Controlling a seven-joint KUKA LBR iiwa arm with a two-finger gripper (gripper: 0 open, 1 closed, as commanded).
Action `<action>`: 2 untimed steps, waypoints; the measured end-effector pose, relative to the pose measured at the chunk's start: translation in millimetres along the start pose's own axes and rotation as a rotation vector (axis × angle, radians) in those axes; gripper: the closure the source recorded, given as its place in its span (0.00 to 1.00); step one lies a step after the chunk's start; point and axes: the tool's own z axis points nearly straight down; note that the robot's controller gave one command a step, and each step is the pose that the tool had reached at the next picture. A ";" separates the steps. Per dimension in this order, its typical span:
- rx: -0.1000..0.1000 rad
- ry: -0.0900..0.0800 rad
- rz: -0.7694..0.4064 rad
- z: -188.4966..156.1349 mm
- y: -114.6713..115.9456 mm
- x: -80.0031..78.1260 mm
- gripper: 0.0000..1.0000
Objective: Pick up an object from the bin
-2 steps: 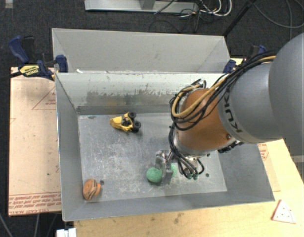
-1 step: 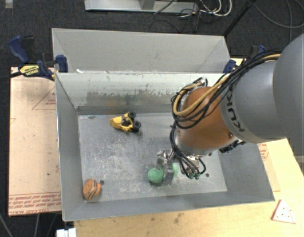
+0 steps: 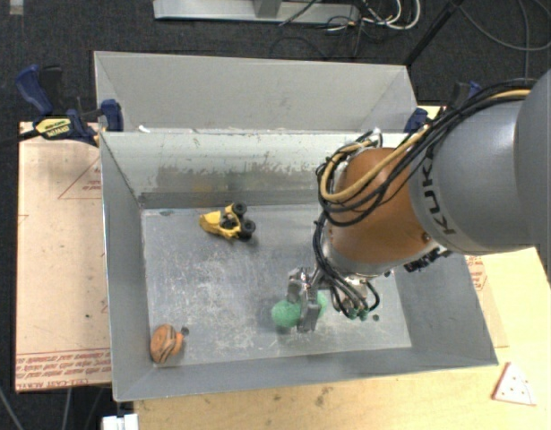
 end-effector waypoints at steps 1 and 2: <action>-0.001 -0.009 0.000 -20.8 0.2 -2.0 1.00; -0.001 -0.011 0.000 -32.7 0.3 -2.1 1.00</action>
Offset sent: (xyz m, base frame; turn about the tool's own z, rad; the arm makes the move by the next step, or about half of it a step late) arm -0.0001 0.0002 0.0621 0.0000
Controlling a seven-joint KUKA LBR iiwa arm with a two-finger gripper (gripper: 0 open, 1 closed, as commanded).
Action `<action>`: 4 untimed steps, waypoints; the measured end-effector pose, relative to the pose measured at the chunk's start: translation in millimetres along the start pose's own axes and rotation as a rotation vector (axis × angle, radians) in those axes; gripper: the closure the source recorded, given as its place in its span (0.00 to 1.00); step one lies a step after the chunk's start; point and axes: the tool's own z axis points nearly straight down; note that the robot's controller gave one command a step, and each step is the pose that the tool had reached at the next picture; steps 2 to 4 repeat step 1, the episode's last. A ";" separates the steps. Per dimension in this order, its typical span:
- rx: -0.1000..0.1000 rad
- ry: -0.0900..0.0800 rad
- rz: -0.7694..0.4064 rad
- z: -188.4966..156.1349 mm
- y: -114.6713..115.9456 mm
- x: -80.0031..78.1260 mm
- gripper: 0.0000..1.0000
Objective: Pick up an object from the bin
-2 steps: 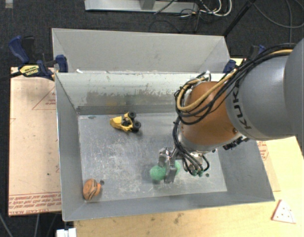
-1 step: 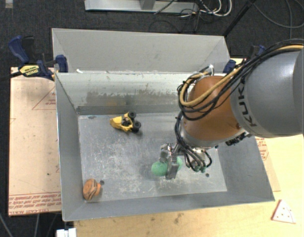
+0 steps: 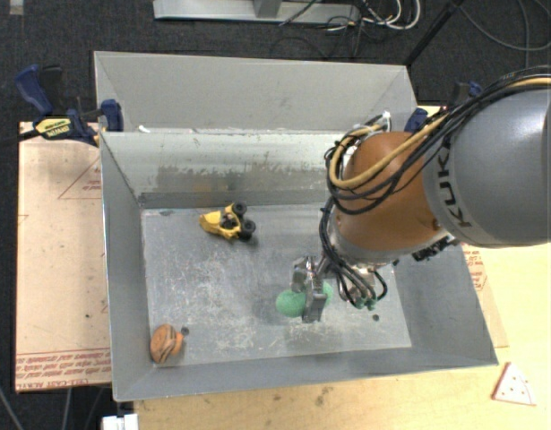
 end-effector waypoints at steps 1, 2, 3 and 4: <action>0.000 0.001 0.000 -11.8 0.0 0.5 1.00; 0.000 0.001 0.000 -11.8 0.0 0.5 1.00; 0.000 0.001 0.000 -11.8 0.0 0.5 1.00; 0.000 0.001 0.000 -11.8 0.0 0.5 1.00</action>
Offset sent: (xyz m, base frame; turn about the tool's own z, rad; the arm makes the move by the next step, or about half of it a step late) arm 0.0002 0.0000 0.0248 0.0000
